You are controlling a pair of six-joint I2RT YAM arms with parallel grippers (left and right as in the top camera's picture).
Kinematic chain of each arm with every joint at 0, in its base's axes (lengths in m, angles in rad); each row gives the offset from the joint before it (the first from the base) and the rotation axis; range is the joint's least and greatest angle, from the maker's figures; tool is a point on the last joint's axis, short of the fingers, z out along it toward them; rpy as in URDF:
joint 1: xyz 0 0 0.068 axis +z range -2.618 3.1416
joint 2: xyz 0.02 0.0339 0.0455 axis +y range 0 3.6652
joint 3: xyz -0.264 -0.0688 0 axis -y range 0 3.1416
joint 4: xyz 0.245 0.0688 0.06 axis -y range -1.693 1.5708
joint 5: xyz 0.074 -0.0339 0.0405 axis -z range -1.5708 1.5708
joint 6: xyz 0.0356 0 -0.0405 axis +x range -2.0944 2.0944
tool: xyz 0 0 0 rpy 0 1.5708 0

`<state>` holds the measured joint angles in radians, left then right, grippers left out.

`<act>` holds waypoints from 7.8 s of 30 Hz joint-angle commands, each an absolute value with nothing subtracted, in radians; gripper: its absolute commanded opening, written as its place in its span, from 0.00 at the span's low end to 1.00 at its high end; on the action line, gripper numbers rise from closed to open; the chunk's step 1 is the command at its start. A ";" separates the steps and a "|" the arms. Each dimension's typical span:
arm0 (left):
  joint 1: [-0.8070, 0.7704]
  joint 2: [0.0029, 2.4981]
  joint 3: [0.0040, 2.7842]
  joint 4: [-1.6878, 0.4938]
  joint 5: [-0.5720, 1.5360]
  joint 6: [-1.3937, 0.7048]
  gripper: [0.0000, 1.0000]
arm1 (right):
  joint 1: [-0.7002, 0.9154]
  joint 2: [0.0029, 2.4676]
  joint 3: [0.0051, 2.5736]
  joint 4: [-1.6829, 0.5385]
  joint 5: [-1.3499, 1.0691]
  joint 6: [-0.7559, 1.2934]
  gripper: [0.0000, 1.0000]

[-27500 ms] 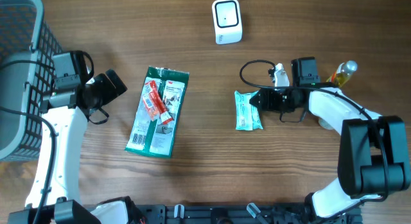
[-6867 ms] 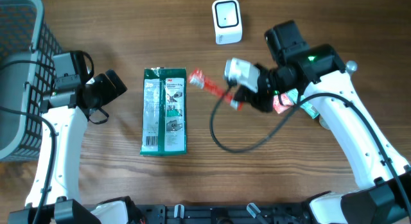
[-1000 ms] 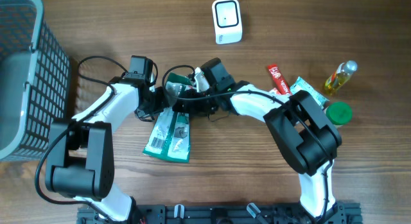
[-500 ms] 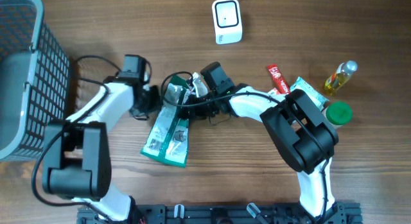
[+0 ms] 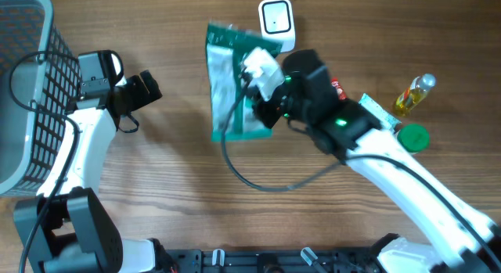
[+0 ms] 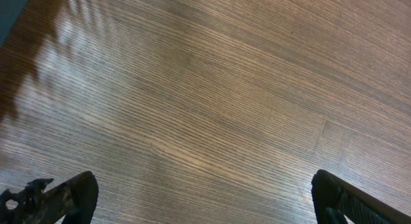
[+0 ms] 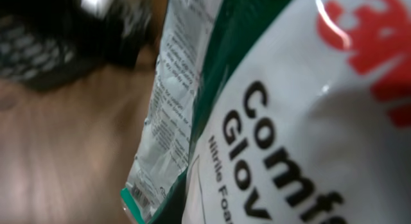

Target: Scan the item barcode

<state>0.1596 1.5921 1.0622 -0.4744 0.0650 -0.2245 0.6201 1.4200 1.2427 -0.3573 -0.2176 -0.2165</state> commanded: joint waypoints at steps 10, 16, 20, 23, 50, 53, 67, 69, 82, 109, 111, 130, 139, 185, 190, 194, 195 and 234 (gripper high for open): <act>0.165 1.596 1.065 -0.475 0.058 -0.209 1.00 | 0.617 1.588 1.818 -0.575 0.372 -0.795 0.04; 0.165 1.596 1.065 -0.475 0.058 -0.209 1.00 | 0.586 1.851 1.818 -0.309 0.532 -0.813 0.04; 0.165 1.596 1.065 -0.475 0.058 -0.209 1.00 | 0.551 2.081 1.818 0.017 0.639 -0.934 0.04; 0.165 1.596 1.065 -0.475 0.058 -0.209 1.00 | 0.550 2.189 1.818 0.204 0.685 -1.015 0.04; 0.165 1.596 1.065 -0.475 0.058 -0.209 1.00 | 0.654 2.282 1.817 -0.011 0.710 -0.817 0.04; 0.165 1.596 1.065 -0.475 0.058 -0.209 1.00 | 0.654 2.282 1.811 -0.025 0.710 -0.753 0.04; 0.165 1.596 1.065 -0.475 0.058 -0.209 1.00 | 0.653 2.268 1.812 -0.050 0.775 -0.468 0.04; 0.165 1.596 1.065 -0.475 0.058 -0.209 1.00 | 0.647 2.228 1.812 -0.047 0.788 -0.476 0.04; 0.165 1.596 1.065 -0.475 0.058 -0.209 1.00 | 0.434 1.765 1.811 -1.100 0.031 -0.042 0.04; 0.165 1.596 1.065 -0.475 0.058 -0.209 1.00 | 0.281 1.765 1.438 -0.968 -0.019 0.133 1.00; 0.165 1.596 1.065 -0.475 0.058 -0.209 1.00 | 0.281 1.765 1.438 -0.914 -0.019 0.134 1.00; 0.165 1.596 1.065 -0.475 0.058 -0.209 1.00 | 0.281 1.770 1.438 -0.718 -0.019 0.134 1.00; 0.165 1.596 1.065 -0.475 0.058 -0.209 1.00 | 0.281 1.286 1.438 -0.718 -0.019 0.133 1.00; 0.165 1.596 1.065 -0.475 0.058 -0.209 1.00 | 0.081 0.003 0.004 0.059 -0.039 0.176 1.00; 0.165 1.596 1.065 -0.475 0.058 -0.209 1.00 | 0.081 0.005 0.005 0.002 -0.069 0.108 1.00; 0.165 1.596 1.065 -0.475 0.058 -0.209 1.00 | 0.081 0.005 0.005 0.002 -0.068 0.108 1.00; 0.165 1.596 1.065 -0.475 0.058 -0.209 1.00 | 0.081 0.005 0.005 0.002 -0.069 0.108 1.00; 0.136 0.207 0.897 -0.648 0.059 -0.220 1.00 | 0.081 0.005 0.005 0.002 -0.068 0.108 1.00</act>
<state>0.1440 0.3275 0.9939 -0.6411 0.0608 -0.2218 0.0761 0.0135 0.0059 -0.0013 -0.0525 0.1253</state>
